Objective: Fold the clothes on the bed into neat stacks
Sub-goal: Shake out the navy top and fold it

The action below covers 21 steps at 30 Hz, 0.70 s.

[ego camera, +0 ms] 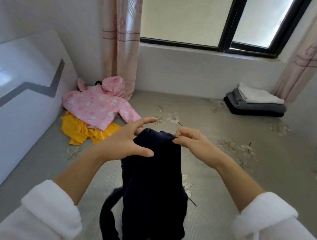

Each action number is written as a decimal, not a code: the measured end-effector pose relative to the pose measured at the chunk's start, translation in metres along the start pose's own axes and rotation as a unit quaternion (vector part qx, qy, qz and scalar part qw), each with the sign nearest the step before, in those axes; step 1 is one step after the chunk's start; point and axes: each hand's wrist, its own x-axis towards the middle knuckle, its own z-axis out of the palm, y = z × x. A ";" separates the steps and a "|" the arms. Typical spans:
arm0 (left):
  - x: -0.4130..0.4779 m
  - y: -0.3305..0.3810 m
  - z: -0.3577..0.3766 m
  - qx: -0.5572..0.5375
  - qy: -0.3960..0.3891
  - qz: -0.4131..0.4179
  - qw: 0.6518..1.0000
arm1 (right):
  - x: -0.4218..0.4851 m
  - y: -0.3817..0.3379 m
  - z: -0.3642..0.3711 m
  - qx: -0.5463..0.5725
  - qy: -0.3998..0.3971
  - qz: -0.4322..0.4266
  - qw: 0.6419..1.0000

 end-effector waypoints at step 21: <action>-0.032 -0.057 -0.010 -0.074 -0.028 -0.140 0.987 | 0.023 -0.042 0.010 0.078 0.041 -0.046 0.995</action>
